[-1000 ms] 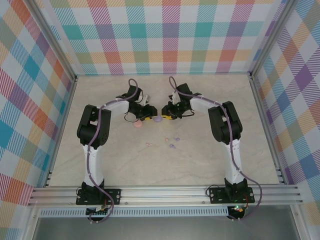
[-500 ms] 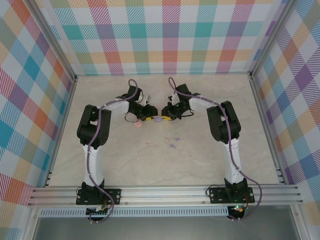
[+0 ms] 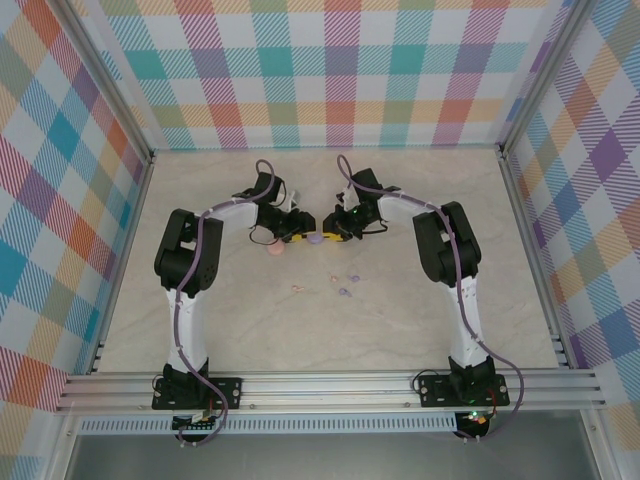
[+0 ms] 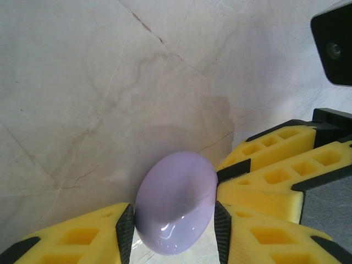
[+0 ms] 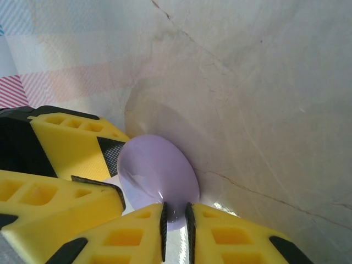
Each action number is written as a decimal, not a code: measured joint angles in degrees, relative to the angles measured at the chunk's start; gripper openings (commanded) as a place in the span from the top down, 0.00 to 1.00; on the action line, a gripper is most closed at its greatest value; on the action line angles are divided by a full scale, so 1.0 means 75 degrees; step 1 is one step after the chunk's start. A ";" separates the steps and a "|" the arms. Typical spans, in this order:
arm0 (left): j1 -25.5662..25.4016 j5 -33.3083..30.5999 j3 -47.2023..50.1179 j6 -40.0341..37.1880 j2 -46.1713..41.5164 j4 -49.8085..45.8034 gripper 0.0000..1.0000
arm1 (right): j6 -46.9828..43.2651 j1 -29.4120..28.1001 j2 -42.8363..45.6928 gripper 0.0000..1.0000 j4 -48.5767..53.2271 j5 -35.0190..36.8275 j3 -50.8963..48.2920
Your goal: Insert wireless bluetooth earbuds into charging case
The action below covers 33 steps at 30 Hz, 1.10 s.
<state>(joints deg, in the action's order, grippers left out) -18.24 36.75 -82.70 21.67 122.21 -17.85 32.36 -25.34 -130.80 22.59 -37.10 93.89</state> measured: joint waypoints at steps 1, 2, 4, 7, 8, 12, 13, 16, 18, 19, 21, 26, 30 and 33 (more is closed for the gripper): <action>0.0000 -0.0009 0.0000 0.0000 0.0015 -0.0006 0.55 | 0.0000 0.0000 0.0000 0.81 0.0000 -0.0006 -0.0003; -0.0003 -0.0026 0.0000 0.0000 0.0029 -0.0015 0.55 | 0.0003 -0.0003 0.0000 0.81 0.0000 -0.0009 -0.0003; -0.0015 -0.0020 -0.0003 0.0000 0.0058 -0.0020 0.56 | 0.0000 0.0000 0.0000 0.81 0.0000 -0.0009 0.0000; -0.0038 0.0012 -0.0017 -0.0003 0.0085 -0.0020 0.58 | 0.0003 0.0000 0.0000 0.81 0.0000 -0.0009 0.0000; -0.0044 0.0026 -0.0026 -0.0003 0.0099 -0.0017 0.59 | 0.0003 0.0000 0.0000 0.81 0.0000 -0.0009 -0.0003; -0.0087 0.0041 -0.0052 0.0000 0.0125 -0.0015 0.59 | 0.0000 0.0000 -0.0003 0.81 0.0000 -0.0009 0.0000; -0.0087 0.0041 -0.0052 0.0000 0.0125 -0.0015 0.59 | 0.0000 0.0000 -0.0006 0.81 0.0000 -0.0012 0.0000; -0.0087 0.0041 -0.0052 0.0000 0.0125 -0.0015 0.61 | 0.0000 0.0000 -0.0012 0.81 0.0000 -0.0015 0.0000; -0.0090 0.0038 -0.0052 0.0003 0.0125 -0.0017 0.62 | 0.0003 0.0000 -0.0015 0.81 -0.0003 -0.0035 0.0000; -0.0093 0.0035 -0.0052 0.0000 0.0125 -0.0017 0.63 | 0.0003 0.0000 -0.0015 0.81 0.0000 -0.0035 0.0000; -0.0096 0.0038 -0.0052 0.0009 0.0125 -0.0020 0.65 | 0.0000 0.0003 -0.0015 0.81 0.0000 -0.0035 0.0000; -0.0096 0.0067 -0.0050 0.0119 0.0125 0.0017 0.65 | 0.0000 0.0017 -0.0015 0.80 0.0000 -0.0035 0.0000; -0.0096 0.0114 -0.0032 0.0204 0.0125 0.0038 0.65 | 0.0000 0.0017 -0.0015 0.80 0.0003 -0.0032 0.0000; -0.0093 0.0172 0.0012 0.0262 0.0125 0.0134 0.64 | 0.0000 0.0023 -0.0015 0.80 0.0012 -0.0035 0.0000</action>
<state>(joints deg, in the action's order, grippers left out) -18.94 38.04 -82.61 23.64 123.15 -16.84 32.36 -25.17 -130.91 22.68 -37.36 93.89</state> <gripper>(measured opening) 0.352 0.198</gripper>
